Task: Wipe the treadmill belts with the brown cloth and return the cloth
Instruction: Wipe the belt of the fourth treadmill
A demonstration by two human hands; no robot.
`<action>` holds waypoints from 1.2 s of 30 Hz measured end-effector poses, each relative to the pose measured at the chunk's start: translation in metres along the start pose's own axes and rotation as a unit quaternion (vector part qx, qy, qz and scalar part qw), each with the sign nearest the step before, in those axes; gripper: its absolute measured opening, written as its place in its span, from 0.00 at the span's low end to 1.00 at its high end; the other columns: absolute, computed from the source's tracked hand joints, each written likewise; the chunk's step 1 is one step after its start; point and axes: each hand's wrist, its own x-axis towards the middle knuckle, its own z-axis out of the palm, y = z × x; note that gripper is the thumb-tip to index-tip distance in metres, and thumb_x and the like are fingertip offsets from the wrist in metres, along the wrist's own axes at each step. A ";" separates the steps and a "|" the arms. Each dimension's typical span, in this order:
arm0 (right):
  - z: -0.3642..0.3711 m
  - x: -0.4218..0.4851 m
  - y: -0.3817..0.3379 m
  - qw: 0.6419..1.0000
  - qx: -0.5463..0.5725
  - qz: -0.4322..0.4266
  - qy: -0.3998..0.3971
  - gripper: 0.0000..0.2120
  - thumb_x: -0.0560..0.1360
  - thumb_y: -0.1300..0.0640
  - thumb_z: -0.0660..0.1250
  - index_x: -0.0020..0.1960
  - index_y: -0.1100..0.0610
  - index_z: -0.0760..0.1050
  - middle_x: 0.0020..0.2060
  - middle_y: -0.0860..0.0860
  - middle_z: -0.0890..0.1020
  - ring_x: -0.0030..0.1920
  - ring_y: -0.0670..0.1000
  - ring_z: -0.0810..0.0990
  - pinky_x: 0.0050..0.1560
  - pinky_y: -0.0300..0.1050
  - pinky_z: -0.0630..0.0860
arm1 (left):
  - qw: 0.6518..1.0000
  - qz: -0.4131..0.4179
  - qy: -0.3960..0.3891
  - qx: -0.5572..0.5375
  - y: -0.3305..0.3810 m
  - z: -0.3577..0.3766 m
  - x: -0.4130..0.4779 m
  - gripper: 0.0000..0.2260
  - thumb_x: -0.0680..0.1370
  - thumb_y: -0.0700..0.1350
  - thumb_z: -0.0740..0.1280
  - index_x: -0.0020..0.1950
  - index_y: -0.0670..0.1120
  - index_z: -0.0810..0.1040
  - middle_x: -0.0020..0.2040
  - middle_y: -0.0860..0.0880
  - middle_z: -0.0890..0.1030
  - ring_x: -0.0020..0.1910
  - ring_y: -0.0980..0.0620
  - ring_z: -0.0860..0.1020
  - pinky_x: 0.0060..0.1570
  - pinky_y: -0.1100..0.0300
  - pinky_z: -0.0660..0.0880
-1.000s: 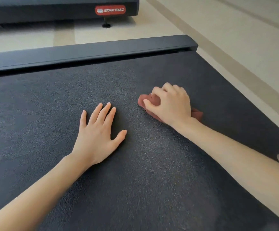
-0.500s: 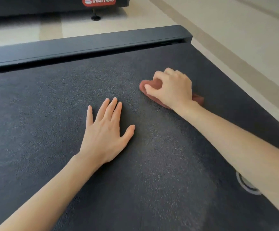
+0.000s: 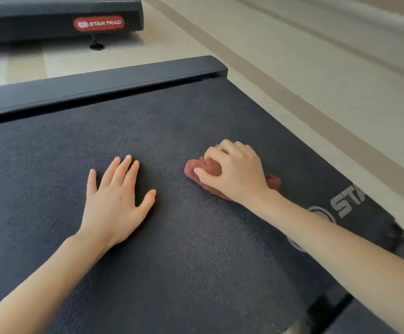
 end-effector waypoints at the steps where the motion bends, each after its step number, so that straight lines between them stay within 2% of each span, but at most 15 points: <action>1: -0.013 -0.028 0.002 1.000 0.008 -0.001 0.007 0.17 0.72 0.38 0.63 0.43 0.51 0.79 0.42 0.49 0.79 0.41 0.52 0.77 0.44 0.46 0.73 | 1.000 0.000 -0.005 0.004 0.001 0.000 0.000 0.37 0.72 0.64 0.44 0.75 0.44 0.58 0.77 0.48 0.56 0.76 0.49 0.50 0.73 0.42 0.45; 5: -0.056 -0.126 0.024 1.000 -0.003 -0.006 0.010 0.16 0.70 0.39 0.66 0.43 0.51 0.79 0.40 0.48 0.77 0.40 0.51 0.75 0.44 0.44 0.71 | 1.000 0.018 -0.024 -0.002 0.023 0.000 0.002 0.35 0.72 0.62 0.46 0.75 0.45 0.60 0.76 0.48 0.57 0.76 0.47 0.50 0.73 0.42 0.48; 8: -0.068 -0.149 0.041 0.999 -0.022 -0.009 0.031 0.14 0.68 0.41 0.68 0.41 0.51 0.81 0.39 0.48 0.79 0.39 0.52 0.77 0.44 0.42 0.71 | 0.996 0.072 -0.041 -0.014 0.058 0.005 0.001 0.39 0.69 0.65 0.38 0.76 0.49 0.56 0.77 0.51 0.54 0.76 0.49 0.46 0.73 0.43 0.45; 12: -0.056 -0.128 0.060 0.998 -0.007 0.010 0.058 0.13 0.68 0.42 0.69 0.40 0.51 0.80 0.37 0.47 0.79 0.37 0.49 0.76 0.37 0.41 0.72 | 0.988 0.143 -0.058 0.006 0.111 0.022 0.000 0.38 0.70 0.66 0.35 0.77 0.51 0.50 0.78 0.51 0.48 0.76 0.49 0.41 0.71 0.38 0.41; 15: -0.046 -0.096 0.087 0.997 -0.023 0.044 0.066 0.13 0.69 0.41 0.66 0.40 0.51 0.79 0.36 0.47 0.79 0.37 0.50 0.76 0.35 0.40 0.70 | 0.987 0.151 -0.050 0.015 0.126 0.029 0.000 0.38 0.72 0.66 0.38 0.76 0.48 0.54 0.77 0.49 0.52 0.76 0.47 0.44 0.69 0.34 0.41; 18: -0.041 -0.045 0.125 0.992 -0.058 0.110 0.032 0.14 0.70 0.39 0.65 0.43 0.49 0.79 0.39 0.48 0.79 0.42 0.52 0.78 0.38 0.40 0.67 | 0.987 0.152 -0.048 0.010 0.125 0.027 -0.001 0.36 0.73 0.66 0.41 0.75 0.47 0.59 0.76 0.48 0.57 0.76 0.46 0.49 0.69 0.33 0.45; 21: -0.036 -0.013 0.152 0.980 -0.075 0.185 0.001 0.16 0.72 0.37 0.62 0.47 0.48 0.78 0.44 0.49 0.80 0.48 0.54 0.78 0.44 0.44 0.68 | 0.987 0.154 -0.045 0.010 0.124 0.026 -0.004 0.37 0.72 0.66 0.39 0.76 0.49 0.57 0.77 0.49 0.56 0.76 0.47 0.48 0.69 0.34 0.44; 23: -0.031 -0.014 0.154 0.970 -0.117 0.213 0.006 0.18 0.73 0.36 0.60 0.50 0.48 0.77 0.46 0.51 0.80 0.48 0.57 0.78 0.46 0.45 0.69 | 0.987 0.159 -0.037 0.005 0.124 0.027 -0.004 0.37 0.72 0.66 0.40 0.75 0.48 0.58 0.77 0.49 0.56 0.76 0.47 0.49 0.69 0.34 0.45; 26: -0.036 -0.029 0.133 0.954 -0.175 0.243 0.006 0.21 0.73 0.35 0.57 0.53 0.49 0.77 0.45 0.54 0.81 0.45 0.59 0.79 0.43 0.46 0.69 | 0.987 0.159 -0.028 0.007 0.123 0.029 -0.003 0.34 0.75 0.66 0.43 0.76 0.49 0.57 0.77 0.49 0.56 0.76 0.47 0.49 0.70 0.34 0.46; 32: -0.073 -0.122 0.070 0.975 -0.133 0.177 -0.015 0.19 0.72 0.36 0.60 0.45 0.51 0.77 0.39 0.53 0.81 0.40 0.56 0.79 0.41 0.45 0.73 | 0.985 0.165 -0.042 0.008 0.124 0.030 -0.003 0.32 0.76 0.63 0.47 0.76 0.49 0.54 0.77 0.48 0.54 0.76 0.46 0.47 0.70 0.34 0.45; 36: -0.097 -0.150 0.055 0.981 -0.114 0.126 -0.090 0.18 0.71 0.35 0.61 0.44 0.49 0.78 0.37 0.49 0.79 0.39 0.53 0.78 0.41 0.43 0.71 | 0.982 0.179 -0.062 0.011 0.130 0.029 -0.004 0.30 0.77 0.62 0.49 0.76 0.50 0.53 0.77 0.46 0.53 0.76 0.43 0.45 0.69 0.33 0.44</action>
